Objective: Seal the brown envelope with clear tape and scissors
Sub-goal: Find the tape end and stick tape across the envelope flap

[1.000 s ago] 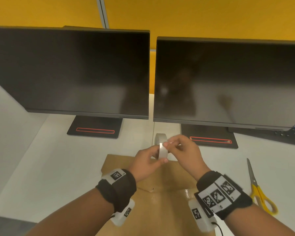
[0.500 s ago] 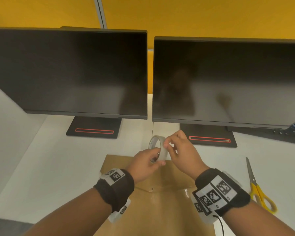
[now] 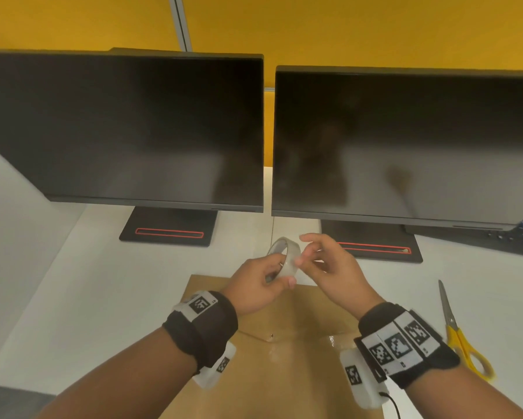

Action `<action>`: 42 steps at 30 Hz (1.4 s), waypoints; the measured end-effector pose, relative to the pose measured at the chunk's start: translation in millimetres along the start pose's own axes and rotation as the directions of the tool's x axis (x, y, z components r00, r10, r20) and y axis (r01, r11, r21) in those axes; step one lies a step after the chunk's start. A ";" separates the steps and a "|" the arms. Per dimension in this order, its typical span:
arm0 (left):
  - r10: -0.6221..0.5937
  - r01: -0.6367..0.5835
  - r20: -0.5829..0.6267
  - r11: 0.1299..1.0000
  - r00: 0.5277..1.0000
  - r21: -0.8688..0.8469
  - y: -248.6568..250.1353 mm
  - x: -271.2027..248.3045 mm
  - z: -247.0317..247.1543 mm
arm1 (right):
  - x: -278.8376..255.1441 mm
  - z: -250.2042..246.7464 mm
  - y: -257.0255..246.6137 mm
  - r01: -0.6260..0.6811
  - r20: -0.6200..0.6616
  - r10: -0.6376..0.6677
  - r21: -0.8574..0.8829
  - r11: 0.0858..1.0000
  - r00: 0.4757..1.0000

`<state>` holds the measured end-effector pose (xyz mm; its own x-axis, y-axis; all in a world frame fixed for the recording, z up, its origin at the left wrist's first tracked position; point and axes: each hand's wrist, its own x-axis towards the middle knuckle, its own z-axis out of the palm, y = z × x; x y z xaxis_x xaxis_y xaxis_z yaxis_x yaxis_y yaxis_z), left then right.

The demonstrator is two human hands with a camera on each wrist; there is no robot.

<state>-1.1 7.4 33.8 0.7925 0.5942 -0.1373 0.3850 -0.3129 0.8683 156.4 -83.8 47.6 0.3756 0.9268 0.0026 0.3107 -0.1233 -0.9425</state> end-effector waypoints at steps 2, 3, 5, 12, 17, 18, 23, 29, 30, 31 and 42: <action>0.017 -0.017 -0.009 1.000 1.000 0.006 2.8 0.1 -1.5 | -0.2 -0.6 -0.3 0.053 0.009 -0.052 -0.098 0.994 0.999; 0.025 -0.025 -0.016 1.000 1.000 0.009 3.7 -0.1 -1.4 | -0.5 0.0 -1.0 0.084 -0.009 -0.086 -0.124 0.989 0.996; 0.023 -0.023 -0.012 1.000 1.000 0.008 6.1 -1.5 -0.7 | -0.1 0.4 -1.1 0.117 -0.078 -0.128 -0.127 0.985 0.989; 0.015 -0.015 -0.011 0.999 1.000 -0.050 5.4 -3.6 5.2 | -1.8 9.0 -3.6 0.145 -0.064 -0.170 -0.288 0.946 0.983; -0.016 0.015 -0.013 0.995 1.000 -0.095 10.1 -2.2 1.4 | -9.1 10.4 -2.6 0.206 -0.068 -0.237 -0.309 0.929 0.969; -0.022 0.021 -0.004 0.996 1.000 -0.089 10.5 -2.1 0.4 | -10.5 10.0 -1.4 0.210 -0.065 -0.241 -0.306 0.928 0.968; -0.040 0.040 0.004 0.998 0.999 -0.041 11.4 1.9 -3.3 | -17.2 8.1 -2.0 0.181 -0.084 -0.208 -0.253 0.950 0.975; -0.020 0.022 0.085 1.000 0.996 -0.023 11.7 3.4 -11.4 | -21.9 3.0 -11.2 -0.010 -0.137 0.020 0.068 0.998 0.990; -0.015 0.018 0.101 0.999 0.995 -0.030 10.4 2.4 -13.0 | -19.1 -1.1 -12.4 -0.053 -0.141 0.074 0.148 0.988 0.987; -0.005 0.009 0.113 0.999 0.994 -0.033 8.9 1.1 -15.0 | -16.5 -5.5 -13.4 -0.088 -0.135 0.118 0.211 0.973 0.984; -0.055 0.052 0.023 0.992 0.998 0.114 -6.9 7.4 -15.0 | -18.9 -6.7 -14.8 -0.111 -0.085 0.138 0.266 0.958 0.987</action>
<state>-5.0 25.1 33.9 0.7808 0.5931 -0.1964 0.4775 -0.3639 0.7997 150.6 -101.9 63.7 0.4879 0.8672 -0.0990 0.0239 -0.1267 -0.9917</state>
